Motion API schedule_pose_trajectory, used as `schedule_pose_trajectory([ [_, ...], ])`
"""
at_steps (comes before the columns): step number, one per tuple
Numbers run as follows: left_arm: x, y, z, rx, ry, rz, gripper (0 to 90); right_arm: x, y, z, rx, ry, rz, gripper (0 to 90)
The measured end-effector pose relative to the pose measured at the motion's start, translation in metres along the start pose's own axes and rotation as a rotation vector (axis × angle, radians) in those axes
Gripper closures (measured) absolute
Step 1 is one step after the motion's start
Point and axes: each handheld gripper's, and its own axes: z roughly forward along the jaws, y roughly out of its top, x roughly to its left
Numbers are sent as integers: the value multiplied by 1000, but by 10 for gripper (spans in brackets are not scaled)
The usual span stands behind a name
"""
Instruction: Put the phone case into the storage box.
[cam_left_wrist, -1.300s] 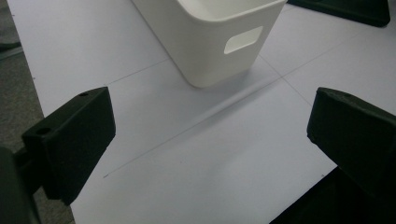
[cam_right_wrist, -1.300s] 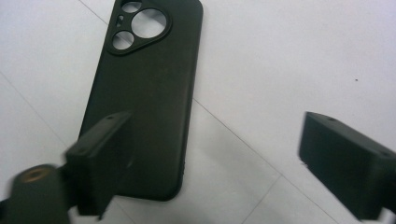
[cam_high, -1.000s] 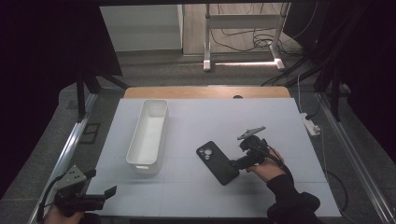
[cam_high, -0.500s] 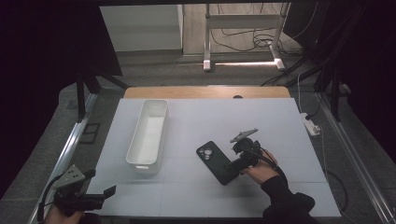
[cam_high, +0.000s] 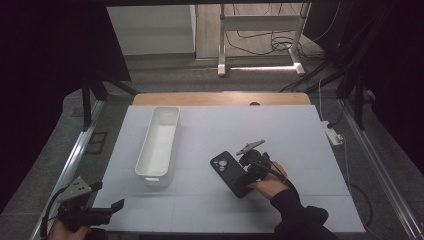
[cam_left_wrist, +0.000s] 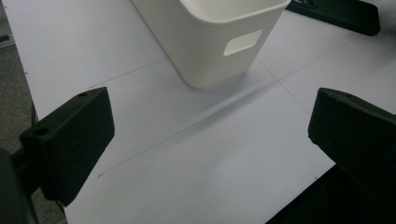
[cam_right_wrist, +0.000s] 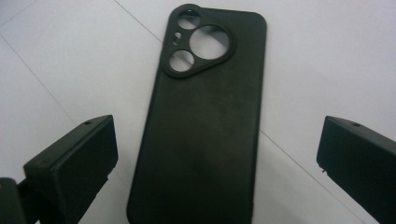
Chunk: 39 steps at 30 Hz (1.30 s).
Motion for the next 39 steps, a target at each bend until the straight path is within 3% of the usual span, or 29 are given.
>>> schedule_pose_trajectory([
  [5,0,0,0,1,0,3,13,7,4,5,4,5,-16,0],
  [13,0,0,0,2,-2,4,13,6,2,9,13,-3,-12,0],
  [24,0,0,0,3,-4,4,13,7,-7,27,66,-10,-22,0],
  [30,0,0,0,-4,-9,1,13,6,-12,39,120,-24,-25,0],
  [32,0,0,-1,-5,-5,2,11,7,-13,39,122,-35,-41,0],
  [39,-2,0,0,3,4,16,14,8,-13,39,128,-44,-30,0],
])
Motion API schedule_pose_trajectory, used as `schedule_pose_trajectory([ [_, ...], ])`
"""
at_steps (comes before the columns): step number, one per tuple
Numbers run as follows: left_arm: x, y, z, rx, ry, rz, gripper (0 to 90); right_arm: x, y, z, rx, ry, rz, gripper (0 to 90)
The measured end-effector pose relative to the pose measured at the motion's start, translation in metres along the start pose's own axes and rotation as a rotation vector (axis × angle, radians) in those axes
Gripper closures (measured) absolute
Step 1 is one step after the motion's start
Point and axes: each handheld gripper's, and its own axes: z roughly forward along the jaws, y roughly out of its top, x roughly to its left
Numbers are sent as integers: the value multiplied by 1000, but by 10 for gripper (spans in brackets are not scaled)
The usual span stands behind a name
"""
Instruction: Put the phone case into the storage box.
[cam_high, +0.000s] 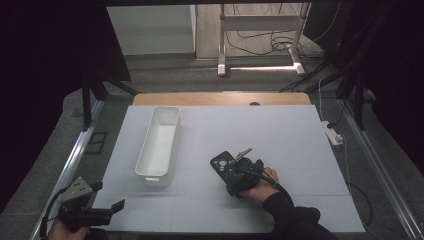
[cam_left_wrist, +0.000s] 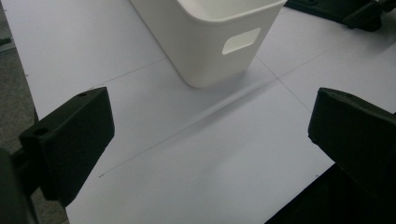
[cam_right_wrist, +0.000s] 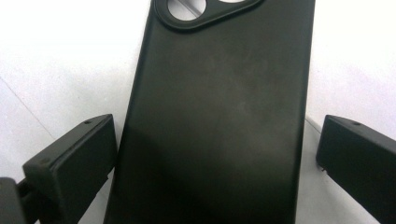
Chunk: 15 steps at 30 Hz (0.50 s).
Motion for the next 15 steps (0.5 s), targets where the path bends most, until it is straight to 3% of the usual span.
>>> schedule_pose_trajectory([
  [4,-1,0,0,5,-1,9,22,1,1,-1,15,-7,18,11],
  [6,-1,0,1,7,1,12,22,2,3,-4,32,-12,31,104],
  [8,-1,1,1,10,-1,14,22,1,3,-6,41,-8,45,122],
  [15,-2,1,2,18,8,25,19,-2,4,-8,46,3,23,140],
])
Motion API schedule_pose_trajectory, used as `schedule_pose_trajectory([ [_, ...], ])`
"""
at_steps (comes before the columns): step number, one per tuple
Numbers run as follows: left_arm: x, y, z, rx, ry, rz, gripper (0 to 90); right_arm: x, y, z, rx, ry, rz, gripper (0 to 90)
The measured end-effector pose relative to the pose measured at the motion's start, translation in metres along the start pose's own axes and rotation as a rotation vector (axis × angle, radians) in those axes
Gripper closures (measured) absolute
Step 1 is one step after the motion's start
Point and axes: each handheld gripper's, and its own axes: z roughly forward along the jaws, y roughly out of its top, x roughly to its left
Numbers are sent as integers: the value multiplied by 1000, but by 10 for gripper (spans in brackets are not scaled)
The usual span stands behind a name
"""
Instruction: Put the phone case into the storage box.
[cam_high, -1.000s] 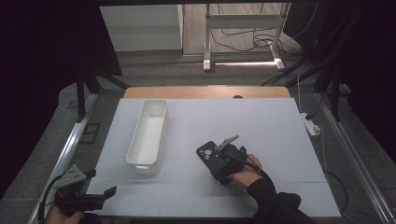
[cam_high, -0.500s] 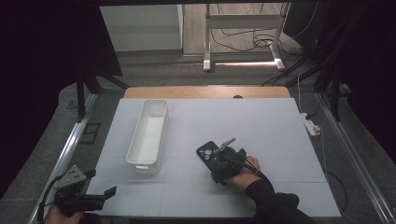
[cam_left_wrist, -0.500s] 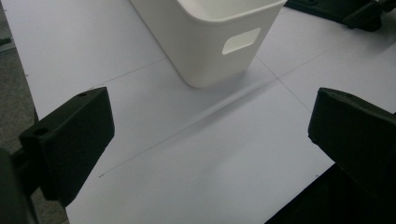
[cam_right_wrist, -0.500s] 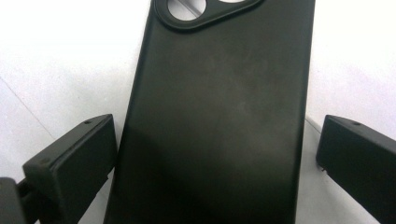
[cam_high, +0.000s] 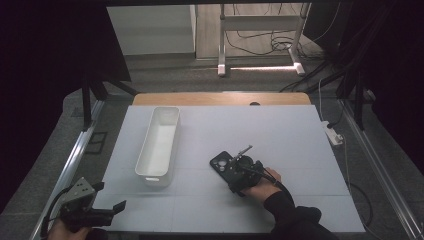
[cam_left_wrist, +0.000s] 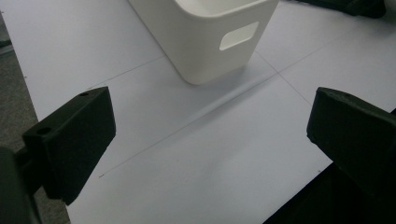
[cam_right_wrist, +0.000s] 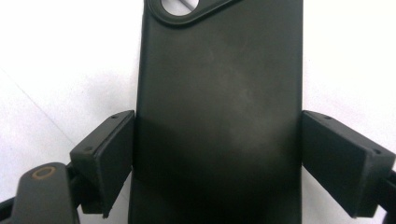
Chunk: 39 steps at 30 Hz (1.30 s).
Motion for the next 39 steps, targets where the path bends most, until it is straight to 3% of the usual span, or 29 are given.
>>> schedule_pose_trajectory([
  [10,1,0,0,-6,3,-14,9,-1,-2,-4,-24,-3,-25,145],
  [19,0,2,3,30,19,-9,7,-2,-4,-17,-95,23,-34,147],
  [23,0,3,3,24,36,-28,2,-3,-5,-24,-129,29,-47,147],
  [26,2,5,2,0,6,-55,2,-3,-8,-30,-155,32,-56,147],
  [30,-1,10,3,-14,0,-27,0,-4,-12,-38,-194,52,-71,147],
  [35,-3,18,6,-34,-58,-13,0,-5,-15,-47,-232,72,-62,147],
  [39,-7,25,10,-46,-91,13,0,-4,-17,-54,-261,86,-82,147],
])
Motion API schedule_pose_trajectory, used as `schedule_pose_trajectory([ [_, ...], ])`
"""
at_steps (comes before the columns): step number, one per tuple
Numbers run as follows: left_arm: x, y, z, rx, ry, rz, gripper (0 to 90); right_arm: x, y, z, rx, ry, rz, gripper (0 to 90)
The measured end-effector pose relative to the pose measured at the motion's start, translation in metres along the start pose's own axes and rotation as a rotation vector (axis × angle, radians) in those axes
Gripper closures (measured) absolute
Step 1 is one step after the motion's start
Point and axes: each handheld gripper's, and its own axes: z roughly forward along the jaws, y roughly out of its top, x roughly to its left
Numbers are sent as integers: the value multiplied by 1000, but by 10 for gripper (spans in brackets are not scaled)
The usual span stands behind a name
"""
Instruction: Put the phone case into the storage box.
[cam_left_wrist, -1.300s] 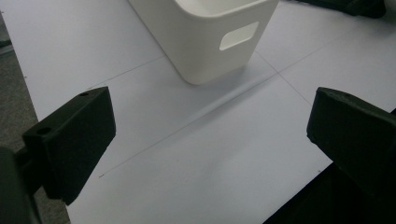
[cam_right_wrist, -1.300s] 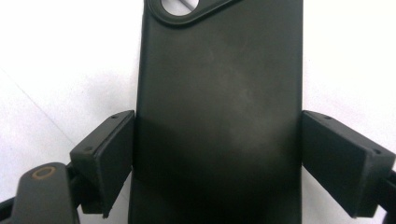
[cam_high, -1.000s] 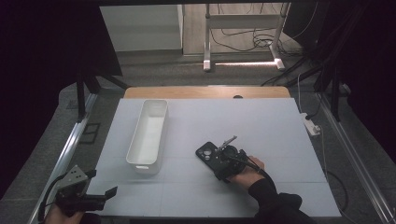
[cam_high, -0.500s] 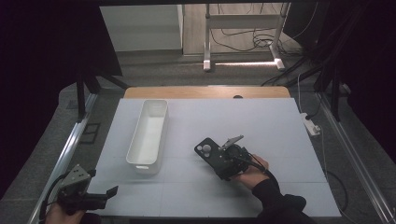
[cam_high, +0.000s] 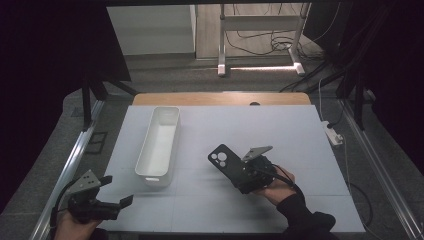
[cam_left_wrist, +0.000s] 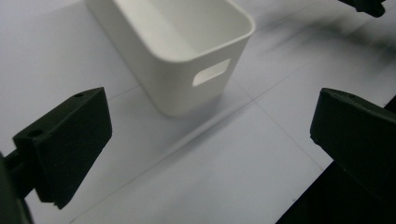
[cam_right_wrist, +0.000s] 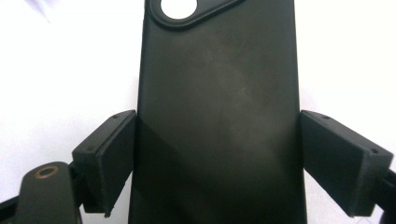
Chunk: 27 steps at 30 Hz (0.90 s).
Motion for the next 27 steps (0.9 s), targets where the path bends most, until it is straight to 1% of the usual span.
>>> schedule_pose_trajectory([
  [1,-1,2,1,-4,-3,7,0,0,0,-2,-5,6,-4,147],
  [5,-2,11,8,-12,-50,32,0,1,-2,-8,-30,31,-10,147],
  [11,-6,24,15,-18,-78,79,0,2,-5,-17,-59,56,0,146],
  [12,-6,24,15,-18,-78,79,0,2,-5,-17,-59,56,0,146],
  [14,-7,29,18,-23,-89,105,0,2,-6,-21,-76,66,3,146],
  [16,-9,34,21,-27,-99,120,0,3,-7,-24,-88,71,3,147],
  [22,-13,49,32,-26,-124,154,0,5,-9,-33,-125,84,-1,147],
  [24,-15,54,36,-33,-142,164,0,5,-11,-35,-135,90,-3,147],
  [25,-15,54,36,-33,-142,164,0,6,-11,-37,-136,91,-1,147],
  [27,-16,59,39,-40,-158,171,0,6,-12,-38,-140,93,-2,147],
])
